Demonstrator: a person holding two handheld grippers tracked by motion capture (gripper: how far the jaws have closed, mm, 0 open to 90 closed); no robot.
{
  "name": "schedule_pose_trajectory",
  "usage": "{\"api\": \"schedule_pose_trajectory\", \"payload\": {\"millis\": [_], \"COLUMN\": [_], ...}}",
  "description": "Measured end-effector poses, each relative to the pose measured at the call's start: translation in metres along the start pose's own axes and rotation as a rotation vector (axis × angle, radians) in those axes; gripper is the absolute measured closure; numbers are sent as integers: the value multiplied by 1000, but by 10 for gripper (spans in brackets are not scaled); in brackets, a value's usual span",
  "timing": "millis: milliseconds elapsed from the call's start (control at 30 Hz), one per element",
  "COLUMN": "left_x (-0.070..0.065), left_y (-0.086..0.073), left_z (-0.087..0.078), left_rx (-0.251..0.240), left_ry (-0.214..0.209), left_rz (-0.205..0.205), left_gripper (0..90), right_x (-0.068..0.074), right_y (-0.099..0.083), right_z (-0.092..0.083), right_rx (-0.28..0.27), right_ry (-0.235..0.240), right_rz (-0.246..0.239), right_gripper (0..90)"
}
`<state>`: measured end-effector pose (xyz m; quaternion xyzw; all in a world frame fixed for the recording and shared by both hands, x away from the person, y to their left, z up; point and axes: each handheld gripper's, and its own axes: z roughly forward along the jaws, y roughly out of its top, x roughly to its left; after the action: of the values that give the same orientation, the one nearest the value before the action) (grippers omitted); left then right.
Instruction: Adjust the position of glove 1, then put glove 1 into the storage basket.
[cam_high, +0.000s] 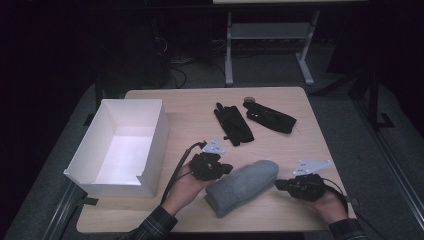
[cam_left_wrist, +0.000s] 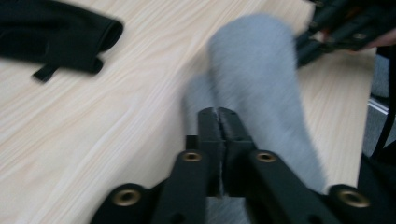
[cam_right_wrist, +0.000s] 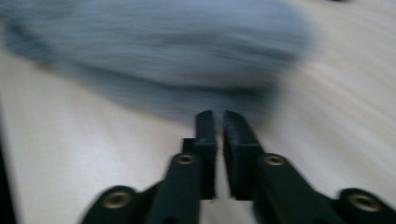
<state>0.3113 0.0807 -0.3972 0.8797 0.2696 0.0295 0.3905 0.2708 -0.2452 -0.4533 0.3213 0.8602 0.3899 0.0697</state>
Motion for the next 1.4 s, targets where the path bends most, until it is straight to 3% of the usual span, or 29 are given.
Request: {"api": "schedule_pose_trajectory", "payload": {"millis": [100,267,400,667,867,1133,1167,1267,1333,1400], "left_x": [4,0,-3,-5,-7,-8,-6,1,6,12], "left_y": [-8,-19,-22,-31,-37,-37,-35,-30,-25,-19], "left_z": [-3,-3,-2,-9,-13,-12,-13,-15,-15,-12], "left_rx": [16,21,36,23,34,23,16,-20,-35,-50], "left_ry": [-2,-27,-27,-17,-14,-21,-16,-11,-9,-31], "left_rz": [-4,-3,8,-18,-11,-16,-17,-35,-41,-46], "left_gripper": [894,892,891,892,892,849,832,724,619,448], "right_x": [16,32,34,26,21,16,16,12,7,3], "right_y": [4,12,22,36,52,65,65,62,59,52], "right_z": [14,30,40,56,72,85,84,77,71,63], "right_rx": [37,58,56,54,46,44,45,34,25,25], "right_ry": [69,133,131,118,97,89,88,78,67,31], "right_rz": [-70,-104,-126,-139,-161,-159,-159,-134,-118,-85], "right_gripper": [900,900,900,900,900,900,878,693,574,451]}}
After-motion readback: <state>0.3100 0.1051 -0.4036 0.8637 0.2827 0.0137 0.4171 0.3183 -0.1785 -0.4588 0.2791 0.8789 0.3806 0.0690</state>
